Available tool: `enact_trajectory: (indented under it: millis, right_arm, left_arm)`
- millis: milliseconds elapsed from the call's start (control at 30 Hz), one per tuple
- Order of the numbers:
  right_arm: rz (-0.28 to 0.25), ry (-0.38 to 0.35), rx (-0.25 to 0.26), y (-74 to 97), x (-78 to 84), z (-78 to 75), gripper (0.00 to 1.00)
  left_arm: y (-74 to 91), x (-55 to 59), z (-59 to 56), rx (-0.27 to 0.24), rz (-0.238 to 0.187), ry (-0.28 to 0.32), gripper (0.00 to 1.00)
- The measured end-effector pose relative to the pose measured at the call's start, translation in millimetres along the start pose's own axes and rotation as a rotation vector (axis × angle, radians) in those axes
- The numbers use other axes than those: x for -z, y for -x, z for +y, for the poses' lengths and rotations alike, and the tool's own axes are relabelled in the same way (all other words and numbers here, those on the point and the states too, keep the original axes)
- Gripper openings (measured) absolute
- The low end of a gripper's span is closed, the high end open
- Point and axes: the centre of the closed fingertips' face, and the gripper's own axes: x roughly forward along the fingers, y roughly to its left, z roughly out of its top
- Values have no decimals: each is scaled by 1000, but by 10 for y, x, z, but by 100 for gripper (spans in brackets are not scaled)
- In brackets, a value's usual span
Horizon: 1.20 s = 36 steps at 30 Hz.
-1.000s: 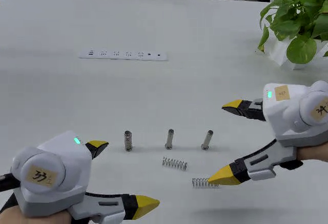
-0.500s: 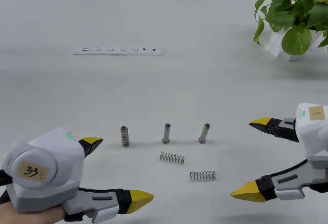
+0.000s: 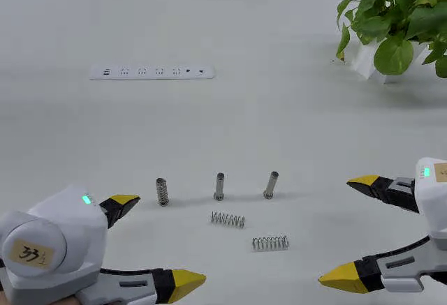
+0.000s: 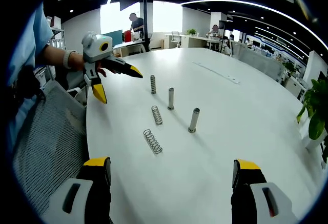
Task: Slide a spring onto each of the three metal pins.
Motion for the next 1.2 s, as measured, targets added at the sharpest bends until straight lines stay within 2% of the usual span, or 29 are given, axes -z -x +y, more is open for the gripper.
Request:
enact_trajectory:
  millis: [67,167,367,700,800,933,1000,1200]
  right_arm:
    - [-4,-6,4,9,5,21,99]
    - [-11,-18,10,28,26,53,99]
    - [-13,-43,14,40,93,105,99]
    - [-29,-83,19,47,146,188,99]
    - [-32,-89,22,52,153,192,99]
    - [-37,-95,24,47,158,197,98]
    - [-38,-98,21,42,160,212,98]
    - [-42,-107,19,35,185,243,98]
  left_arm:
    - [-41,-44,-24,14,-8,-36,85]
    - [-128,-92,-71,36,2,-88,80]
    - [-300,-90,-115,67,54,-175,70]
    - [-583,-5,-110,93,150,-209,50]
    - [-646,-11,-106,92,169,-231,49]
    - [-738,-24,-94,89,185,-225,42]
    - [-772,1,-78,85,210,-232,39]
    - [-808,8,-67,96,245,-229,29]
